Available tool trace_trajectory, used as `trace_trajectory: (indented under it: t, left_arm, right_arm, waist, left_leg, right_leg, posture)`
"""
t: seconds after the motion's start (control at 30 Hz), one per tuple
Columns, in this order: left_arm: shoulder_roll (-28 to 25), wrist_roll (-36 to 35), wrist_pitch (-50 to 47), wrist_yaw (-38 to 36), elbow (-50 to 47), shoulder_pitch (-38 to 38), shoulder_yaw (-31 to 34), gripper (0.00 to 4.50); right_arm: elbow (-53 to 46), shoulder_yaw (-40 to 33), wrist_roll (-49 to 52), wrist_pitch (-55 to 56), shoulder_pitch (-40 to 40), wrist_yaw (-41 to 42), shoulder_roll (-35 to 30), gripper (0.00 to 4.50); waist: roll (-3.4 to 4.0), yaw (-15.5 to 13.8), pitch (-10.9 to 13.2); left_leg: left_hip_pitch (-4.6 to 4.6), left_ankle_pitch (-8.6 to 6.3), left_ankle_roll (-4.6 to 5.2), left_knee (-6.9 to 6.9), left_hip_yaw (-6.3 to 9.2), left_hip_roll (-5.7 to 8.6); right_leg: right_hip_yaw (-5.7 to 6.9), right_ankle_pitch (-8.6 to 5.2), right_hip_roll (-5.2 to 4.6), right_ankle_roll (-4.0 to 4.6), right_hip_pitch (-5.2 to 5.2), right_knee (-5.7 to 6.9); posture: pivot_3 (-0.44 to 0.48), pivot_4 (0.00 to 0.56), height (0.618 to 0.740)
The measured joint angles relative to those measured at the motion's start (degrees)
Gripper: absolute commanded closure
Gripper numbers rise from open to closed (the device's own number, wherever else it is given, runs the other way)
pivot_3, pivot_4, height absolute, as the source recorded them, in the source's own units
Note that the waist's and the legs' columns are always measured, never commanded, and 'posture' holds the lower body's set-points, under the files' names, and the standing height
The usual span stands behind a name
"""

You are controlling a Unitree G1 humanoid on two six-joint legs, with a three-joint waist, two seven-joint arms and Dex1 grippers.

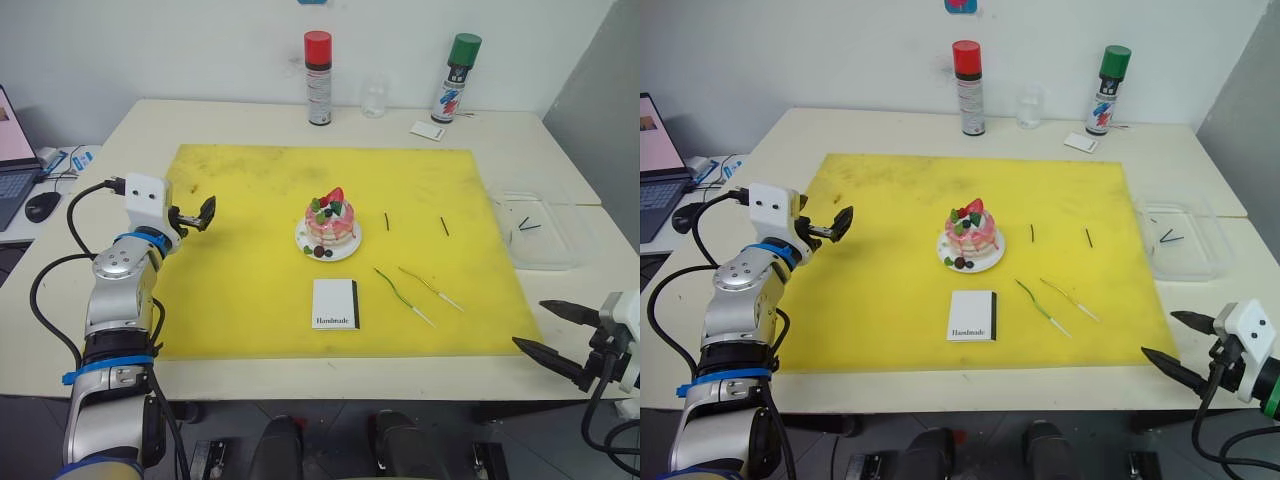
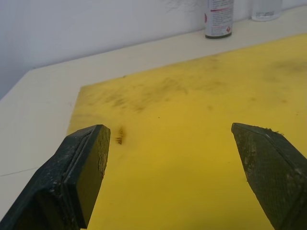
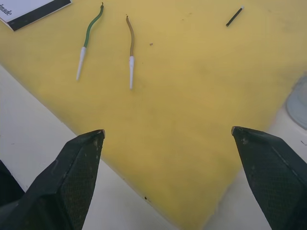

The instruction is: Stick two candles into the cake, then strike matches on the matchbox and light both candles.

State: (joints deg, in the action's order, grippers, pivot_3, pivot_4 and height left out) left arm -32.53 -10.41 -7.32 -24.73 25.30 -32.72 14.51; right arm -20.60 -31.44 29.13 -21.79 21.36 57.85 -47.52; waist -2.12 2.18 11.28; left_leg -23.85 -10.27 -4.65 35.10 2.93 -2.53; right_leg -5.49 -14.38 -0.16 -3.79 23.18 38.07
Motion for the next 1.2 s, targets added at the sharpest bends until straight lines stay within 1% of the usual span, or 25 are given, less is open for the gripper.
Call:
trace_trajectory:
  t: [0.1, 0.17, 0.27, 0.37, 0.43, 0.5, 0.6, 0.73, 0.8, 0.97, 1.07, 1.2]
  left_arm:
    - [-0.3, -5.0, -3.9, -4.4, -2.1, -0.1, 1.6, 0.00]
    - [-2.6, -8.8, -9.4, -9.4, -7.0, 0.1, 1.3, 0.00]
    - [-8.7, -13.5, -16.9, -18.3, -17.8, 1.2, -1.2, 0.00]
    - [-14.0, -20.8, -26.5, -26.9, -30.6, 4.2, -3.7, 0.00]
    - [-15.3, -25.2, -31.2, -30.4, -37.7, 5.6, -5.9, 0.00]
    - [-15.2, -29.2, -34.6, -32.1, -44.5, 5.8, -8.4, 0.00]
    - [-14.1, -30.1, -34.8, -32.8, -51.7, 5.4, -13.0, 0.00]
    - [-13.2, -27.3, -31.6, -34.8, -54.6, 6.2, -19.2, 0.00]
    - [-12.7, -25.9, -30.0, -35.1, -54.4, 6.4, -20.6, 0.00]
    - [-12.1, -24.8, -28.0, -35.4, -53.9, 6.4, -20.9, 0.00]
    - [-11.0, -24.6, -27.3, -34.8, -53.8, 6.3, -20.9, 0.00]
    - [-10.3, -24.3, -27.2, -33.8, -53.8, 6.3, -20.8, 0.00]
  right_arm:
    - [0.0, 0.4, -0.1, 0.0, -0.4, 0.1, -0.1, 0.04]
    - [-0.7, 1.5, 0.0, 0.0, -0.9, 0.3, -0.3, 0.04]
    - [-2.1, 2.8, 0.1, -0.2, -2.3, 0.4, -0.5, 0.04]
    - [-2.8, 4.2, 0.4, -1.4, -4.1, -0.2, -0.6, 0.04]
    - [-3.0, 5.5, 0.4, -1.9, -5.1, -0.5, -0.7, 0.04]
    - [-3.3, 7.7, 0.2, -2.7, -6.5, -0.9, -0.8, 0.04]
    - [-3.4, 11.4, -1.1, -3.8, -9.0, -2.4, -0.8, 0.04]
    - [-3.4, 15.7, -3.0, -5.5, -12.5, -5.7, -0.7, 0.04]
    - [-3.3, 17.7, -3.9, -6.3, -13.8, -7.0, -0.6, 0.04]
    - [-1.6, 20.9, -6.6, -6.3, -15.7, -8.3, -0.6, 0.04]
    - [1.1, 22.0, -8.3, -5.8, -16.4, -8.4, -0.5, 0.63]
    - [2.4, 22.7, -9.5, -5.0, -16.5, -8.1, -0.5, 2.02]
  waist:
    - [0.00, 0.0, 0.0]
    - [-0.01, 0.1, 0.0]
    - [0.03, 0.3, 0.0]
    - [0.05, 0.6, 0.0]
    - [0.05, 0.7, 0.0]
    - [0.05, 0.6, 0.0]
    - [0.05, 0.7, 0.0]
    - [0.05, 0.9, 0.0]
    - [0.05, 0.9, 0.0]
    - [0.05, 0.9, 0.0]
    - [0.05, 0.9, 0.0]
    - [0.05, 0.9, 0.0]
  left_leg:
    - [-0.01, 0.00, 0.00, 0.00, 0.00, -0.02]
    - [-0.02, 0.00, 0.00, 0.00, 0.00, -0.04]
    - [-0.01, 0.00, 0.00, -0.01, -0.01, -0.04]
    - [0.00, 0.00, 0.00, -0.01, -0.02, -0.05]
    - [0.01, 0.00, 0.00, 0.01, -0.01, -0.06]
    - [0.00, 0.01, 0.03, 0.07, -0.02, -0.06]
    - [0.00, 0.04, 0.06, 0.16, -0.06, -0.06]
    - [0.00, 0.05, 0.08, 0.26, -0.07, -0.06]
    - [-0.02, 0.05, 0.08, 0.28, -0.06, -0.06]
    - [-0.05, 0.05, 0.08, 0.30, -0.06, -0.05]
    - [-0.05, 0.05, 0.08, 0.30, -0.07, -0.05]
    - [-0.04, 0.05, 0.08, 0.30, -0.06, -0.06]
  right_leg:
    - [0.01, 0.00, 0.01, 0.00, 0.00, 0.00]
    - [0.01, 0.00, 0.03, 0.01, 0.01, 0.00]
    - [-0.01, -0.01, 0.02, 0.02, 0.00, -0.02]
    - [-0.02, -0.04, 0.01, 0.07, 0.00, 0.00]
    - [-0.01, -0.11, 0.02, 0.19, 0.00, 0.02]
    - [-0.02, -0.14, 0.02, 0.28, -0.01, 0.02]
    - [-0.07, -0.11, 0.02, 0.31, -0.02, 0.02]
    - [-0.09, -0.09, 0.03, 0.33, -0.03, 0.03]
    - [-0.08, -0.09, 0.03, 0.33, -0.02, 0.03]
    - [-0.09, -0.09, 0.03, 0.33, -0.02, 0.00]
    - [-0.09, -0.09, 0.03, 0.33, -0.02, 0.01]
    - [-0.09, -0.09, 0.04, 0.33, -0.02, 0.02]
  posture:
    - [0.000, 0.150, 0.740]
    - [0.000, 0.150, 0.740]
    - [0.000, 0.150, 0.740]
    - [0.000, 0.150, 0.740]
    - [0.000, 0.150, 0.740]
    - [0.000, 0.150, 0.740]
    - [0.000, 0.150, 0.740]
    - [0.000, 0.150, 0.740]
    - [0.000, 0.150, 0.740]
    - [0.000, 0.150, 0.740]
    - [0.000, 0.150, 0.740]
    - [0.000, 0.150, 0.740]
